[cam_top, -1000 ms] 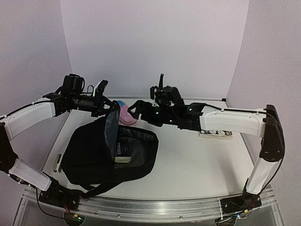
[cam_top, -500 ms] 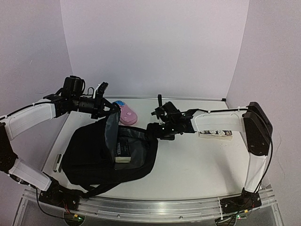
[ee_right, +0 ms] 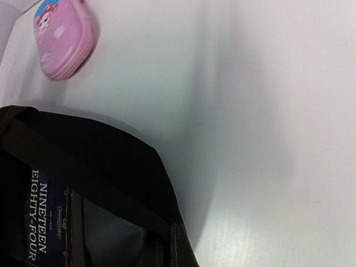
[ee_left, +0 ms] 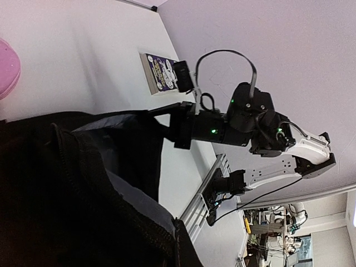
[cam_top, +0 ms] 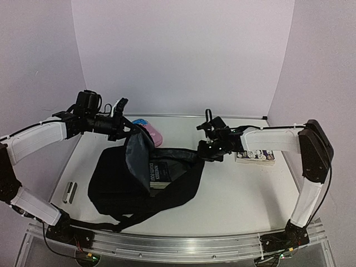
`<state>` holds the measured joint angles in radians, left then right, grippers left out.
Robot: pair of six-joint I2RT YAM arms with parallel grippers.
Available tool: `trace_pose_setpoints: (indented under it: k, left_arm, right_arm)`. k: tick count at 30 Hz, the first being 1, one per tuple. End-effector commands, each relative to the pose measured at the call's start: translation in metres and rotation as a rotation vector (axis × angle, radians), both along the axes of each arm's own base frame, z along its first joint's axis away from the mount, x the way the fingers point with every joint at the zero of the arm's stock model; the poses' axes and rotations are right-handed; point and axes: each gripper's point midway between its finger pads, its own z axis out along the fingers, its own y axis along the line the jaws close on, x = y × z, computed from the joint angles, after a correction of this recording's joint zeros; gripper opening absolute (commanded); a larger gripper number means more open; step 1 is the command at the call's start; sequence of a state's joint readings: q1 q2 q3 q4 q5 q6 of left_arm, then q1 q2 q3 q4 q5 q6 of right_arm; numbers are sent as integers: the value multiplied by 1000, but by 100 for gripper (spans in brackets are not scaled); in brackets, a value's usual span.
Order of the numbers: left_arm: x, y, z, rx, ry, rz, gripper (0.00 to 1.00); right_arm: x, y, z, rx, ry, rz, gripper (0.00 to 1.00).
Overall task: Pack the student bag
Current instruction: Move the student bag to the center of the board, then pick up the book from the center of the board.
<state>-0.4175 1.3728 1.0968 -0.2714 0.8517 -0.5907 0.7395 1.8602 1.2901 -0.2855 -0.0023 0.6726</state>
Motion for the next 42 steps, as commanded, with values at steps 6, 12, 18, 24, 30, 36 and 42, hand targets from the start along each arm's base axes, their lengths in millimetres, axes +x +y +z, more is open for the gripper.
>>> trace_pose_setpoints:
  k: [6,12,18,24,30,36,42]
  left_arm:
    - [15,9,-77,132,152,91,0]
    - [9,20,-117,207,251,143,0]
    - [2,22,-143,239,321,137,2]
    - [5,21,-141,235,308,138,3]
    - [5,22,-138,235,296,144,5]
    - [4,25,-140,245,295,155,11]
    - [3,26,-135,247,276,157,22]
  right_arm:
    - [18,-92,42,-40,-82,-267,7]
    - [17,-133,81,12,-137,-358,87]
    - [16,-210,77,31,-115,-516,95]
    - [11,-298,36,8,-42,-703,95]
    - [2,-354,-9,-4,28,-825,92]
    - [8,-367,-38,77,47,-836,77]
    - [24,-369,-54,105,47,-820,64]
